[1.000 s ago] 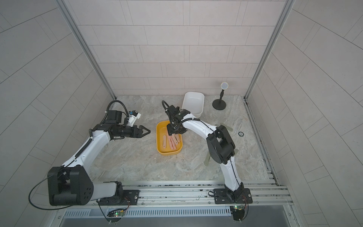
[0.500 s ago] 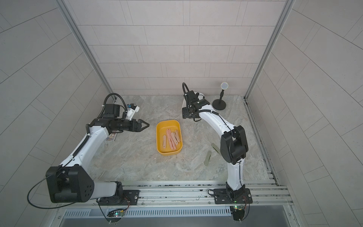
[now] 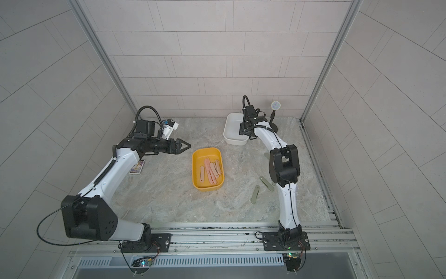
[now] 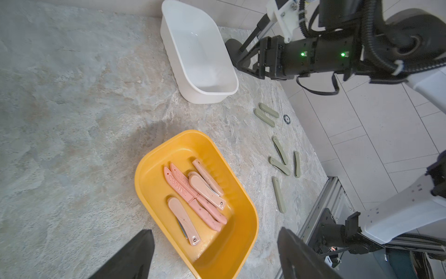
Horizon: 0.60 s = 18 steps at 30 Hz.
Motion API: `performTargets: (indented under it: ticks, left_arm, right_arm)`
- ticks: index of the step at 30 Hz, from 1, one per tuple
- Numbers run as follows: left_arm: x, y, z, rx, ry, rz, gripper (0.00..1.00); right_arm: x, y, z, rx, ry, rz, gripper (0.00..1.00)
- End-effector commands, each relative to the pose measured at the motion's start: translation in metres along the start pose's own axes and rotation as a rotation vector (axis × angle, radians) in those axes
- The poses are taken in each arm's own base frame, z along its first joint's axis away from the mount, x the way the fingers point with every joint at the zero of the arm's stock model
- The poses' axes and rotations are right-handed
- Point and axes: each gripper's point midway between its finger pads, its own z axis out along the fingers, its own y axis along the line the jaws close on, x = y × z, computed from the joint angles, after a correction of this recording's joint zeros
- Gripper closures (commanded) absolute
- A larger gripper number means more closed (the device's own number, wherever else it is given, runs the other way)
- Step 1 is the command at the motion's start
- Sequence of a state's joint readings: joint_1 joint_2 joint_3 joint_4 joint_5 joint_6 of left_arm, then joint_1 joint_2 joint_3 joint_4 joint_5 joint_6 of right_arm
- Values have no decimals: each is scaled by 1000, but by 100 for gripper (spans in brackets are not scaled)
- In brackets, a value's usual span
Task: Place the fruit knives into the storage box by color
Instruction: Place the fruit knife in the storage box, then move the storage box to the center of the board.
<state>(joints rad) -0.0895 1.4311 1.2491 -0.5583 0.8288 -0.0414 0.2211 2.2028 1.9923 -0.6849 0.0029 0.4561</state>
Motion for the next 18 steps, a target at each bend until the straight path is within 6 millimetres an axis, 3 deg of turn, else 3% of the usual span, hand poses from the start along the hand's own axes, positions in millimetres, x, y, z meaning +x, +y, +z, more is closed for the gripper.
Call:
performTargets:
  ticks: [1,10,18]
  left_arm:
    - [6,1,4,-4,0,0,13]
    - [13,6,11,-5,11,-6,13]
    - [15,9,13,-13,15,-10,13]
  right_arm:
    - [-7,5,5,-17,7,22,31]
    - [-7,-3,46,-10,46,65,43]
    - [-2,-10,57,13,67,66,58]
